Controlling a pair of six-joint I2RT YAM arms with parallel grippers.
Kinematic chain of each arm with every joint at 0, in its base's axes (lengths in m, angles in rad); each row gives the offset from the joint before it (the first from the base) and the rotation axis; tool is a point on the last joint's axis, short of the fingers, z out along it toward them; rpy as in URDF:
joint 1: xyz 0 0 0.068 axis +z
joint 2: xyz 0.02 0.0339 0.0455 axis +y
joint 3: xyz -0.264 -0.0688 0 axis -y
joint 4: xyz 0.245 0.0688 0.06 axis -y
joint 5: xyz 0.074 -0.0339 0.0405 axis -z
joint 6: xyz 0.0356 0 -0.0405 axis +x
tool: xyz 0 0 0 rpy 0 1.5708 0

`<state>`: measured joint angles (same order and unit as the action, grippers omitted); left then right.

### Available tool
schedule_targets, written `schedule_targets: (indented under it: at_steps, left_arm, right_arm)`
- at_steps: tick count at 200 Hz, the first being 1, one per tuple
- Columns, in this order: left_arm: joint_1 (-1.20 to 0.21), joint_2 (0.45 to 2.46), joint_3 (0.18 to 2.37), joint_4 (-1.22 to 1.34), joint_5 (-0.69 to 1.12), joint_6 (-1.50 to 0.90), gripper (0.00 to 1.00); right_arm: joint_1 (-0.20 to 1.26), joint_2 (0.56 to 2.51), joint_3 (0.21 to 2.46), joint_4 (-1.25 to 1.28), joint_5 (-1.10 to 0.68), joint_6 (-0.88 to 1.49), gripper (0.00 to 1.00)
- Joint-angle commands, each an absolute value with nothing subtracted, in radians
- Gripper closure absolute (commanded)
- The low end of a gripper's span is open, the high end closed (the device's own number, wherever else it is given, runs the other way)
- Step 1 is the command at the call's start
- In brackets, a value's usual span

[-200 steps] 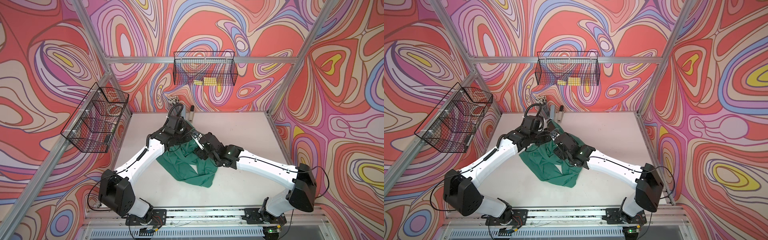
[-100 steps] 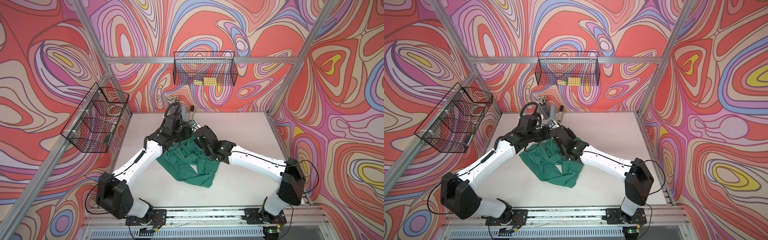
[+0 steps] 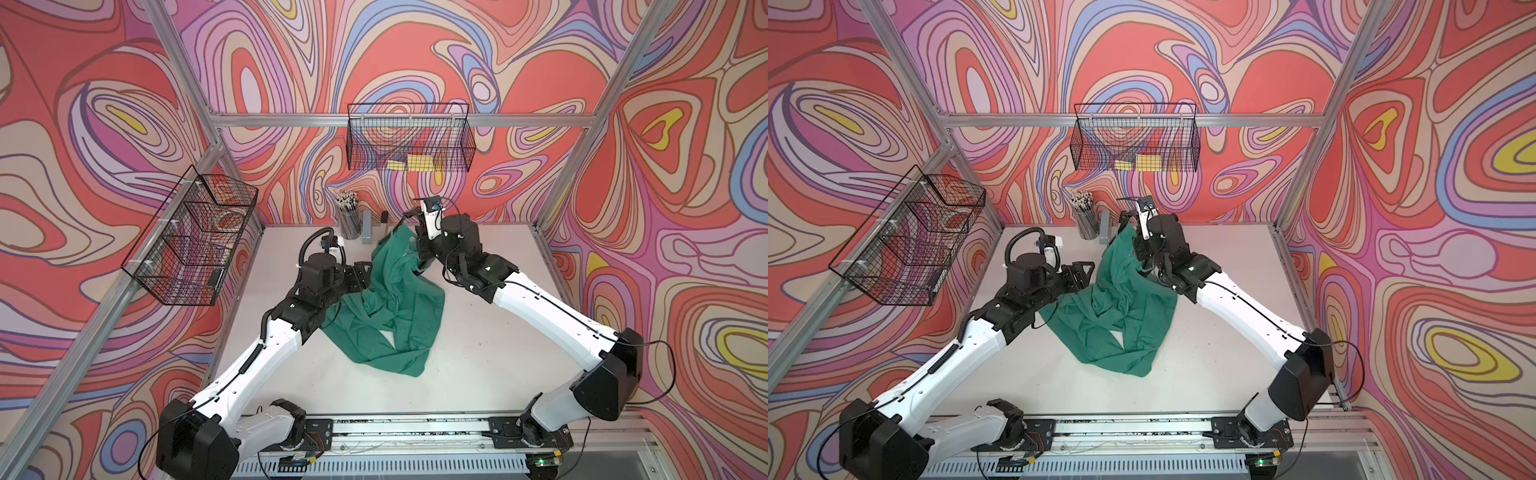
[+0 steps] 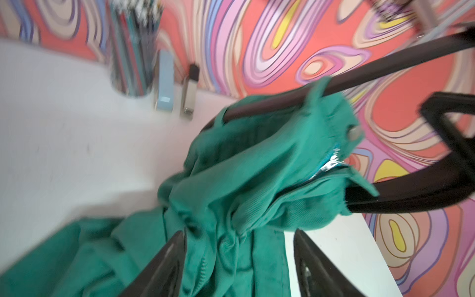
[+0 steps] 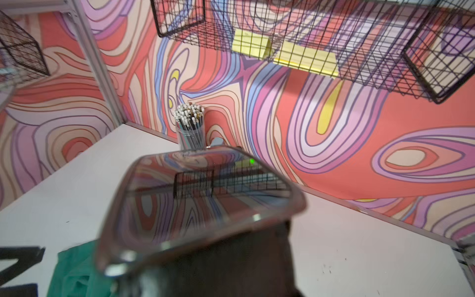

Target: Remove the belt from the trousers

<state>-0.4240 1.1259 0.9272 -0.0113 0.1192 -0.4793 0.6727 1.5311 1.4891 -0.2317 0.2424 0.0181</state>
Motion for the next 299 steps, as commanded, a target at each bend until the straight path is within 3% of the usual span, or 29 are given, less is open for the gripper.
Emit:
schedule_targets:
  at_steps: [1,38,82,123,133,144,171,208,223,254,267,299]
  left_arm:
    - [-0.429,1.135,0.945,0.198,0.201,-0.271,0.25]
    - [-0.436,1.262,1.072,0.235,0.302,-0.17,0.21]
    - [-0.415,1.389,1.136,0.269,0.225,-0.103,0.14]
    - [-0.401,1.475,1.218,0.314,0.157,-0.166,0.16]
    - [-0.378,1.48,1.223,0.333,0.156,-0.207,0.24]
    - [-0.352,1.475,1.235,0.336,0.163,-0.263,0.42]
    - [-0.312,1.415,1.249,0.339,0.108,-0.292,0.98]
    - [-0.301,1.42,1.46,0.208,0.095,-0.166,1.0]
    - [-0.301,1.442,1.55,0.174,0.117,-0.152,1.0]
    - [-0.303,1.449,1.561,0.103,0.112,-0.16,1.0]
    - [-0.305,1.431,1.49,0.074,0.088,-0.178,1.0]
    - [-0.353,1.391,1.309,0.006,0.016,-0.167,1.0]
  right_arm:
    - [0.681,1.507,1.542,-0.173,0.039,0.04,1.0]
    - [0.681,1.51,1.56,-0.147,-0.069,0.057,1.0]
    - [0.61,1.513,1.575,-0.087,-0.278,0.199,1.0]
    - [0.601,1.518,1.58,-0.117,-0.332,0.193,1.0]
    - [0.599,1.516,1.566,-0.111,-0.342,0.199,1.0]
    - [0.592,1.519,1.553,-0.109,-0.352,0.205,1.0]
    - [0.538,1.541,1.524,-0.117,-0.335,0.22,1.0]
    - [0.468,1.657,1.642,-0.157,-0.288,0.178,1.0]
    - [0.462,1.711,1.701,-0.188,-0.29,0.139,0.86]
    - [0.46,1.735,1.659,-0.19,-0.295,0.145,0.42]
    - [0.461,1.695,1.568,-0.168,-0.3,0.167,0.36]
    - [0.461,1.523,1.31,-0.113,-0.302,0.224,0.31]
